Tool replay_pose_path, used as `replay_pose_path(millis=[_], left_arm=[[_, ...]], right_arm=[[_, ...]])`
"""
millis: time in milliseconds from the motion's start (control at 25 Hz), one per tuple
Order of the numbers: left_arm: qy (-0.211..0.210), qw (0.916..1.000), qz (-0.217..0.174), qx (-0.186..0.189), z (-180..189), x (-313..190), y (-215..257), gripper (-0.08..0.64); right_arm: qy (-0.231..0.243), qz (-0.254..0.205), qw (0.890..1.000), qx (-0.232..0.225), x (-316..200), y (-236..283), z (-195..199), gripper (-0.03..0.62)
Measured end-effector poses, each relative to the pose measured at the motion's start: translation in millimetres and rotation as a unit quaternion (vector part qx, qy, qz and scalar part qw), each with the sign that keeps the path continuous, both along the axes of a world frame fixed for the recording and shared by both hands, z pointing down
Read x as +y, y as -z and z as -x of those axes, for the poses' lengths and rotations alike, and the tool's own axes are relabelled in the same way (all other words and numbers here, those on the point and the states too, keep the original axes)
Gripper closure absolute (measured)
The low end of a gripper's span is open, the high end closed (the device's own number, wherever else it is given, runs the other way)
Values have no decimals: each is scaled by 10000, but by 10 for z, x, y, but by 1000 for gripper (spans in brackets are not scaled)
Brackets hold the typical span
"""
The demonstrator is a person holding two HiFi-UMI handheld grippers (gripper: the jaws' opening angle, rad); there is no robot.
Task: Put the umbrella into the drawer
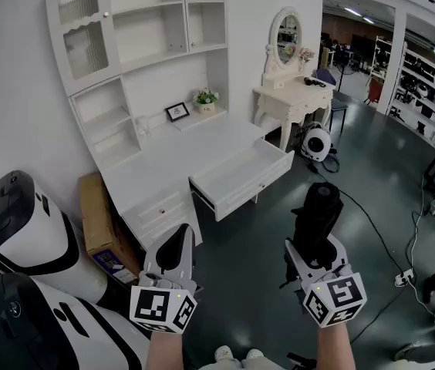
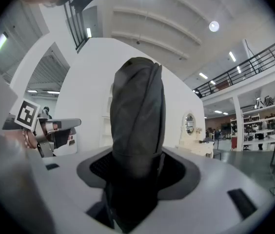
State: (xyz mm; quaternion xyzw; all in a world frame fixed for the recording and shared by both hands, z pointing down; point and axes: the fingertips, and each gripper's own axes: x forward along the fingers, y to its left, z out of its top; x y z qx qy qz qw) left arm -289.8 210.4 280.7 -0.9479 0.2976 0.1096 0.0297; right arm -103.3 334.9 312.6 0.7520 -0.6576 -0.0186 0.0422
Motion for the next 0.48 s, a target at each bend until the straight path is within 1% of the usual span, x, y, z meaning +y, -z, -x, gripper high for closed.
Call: replay_pose_path(millis=[240,480], left_arm=[[-6,9999,-140,-36,-27,32,72,552],[131,9993,-327,-105,-239,497,211,551]], right_arm=[[93,-87,9999,67,29,62,65,341],[236,-143,9996,55,451,96,-153,341]])
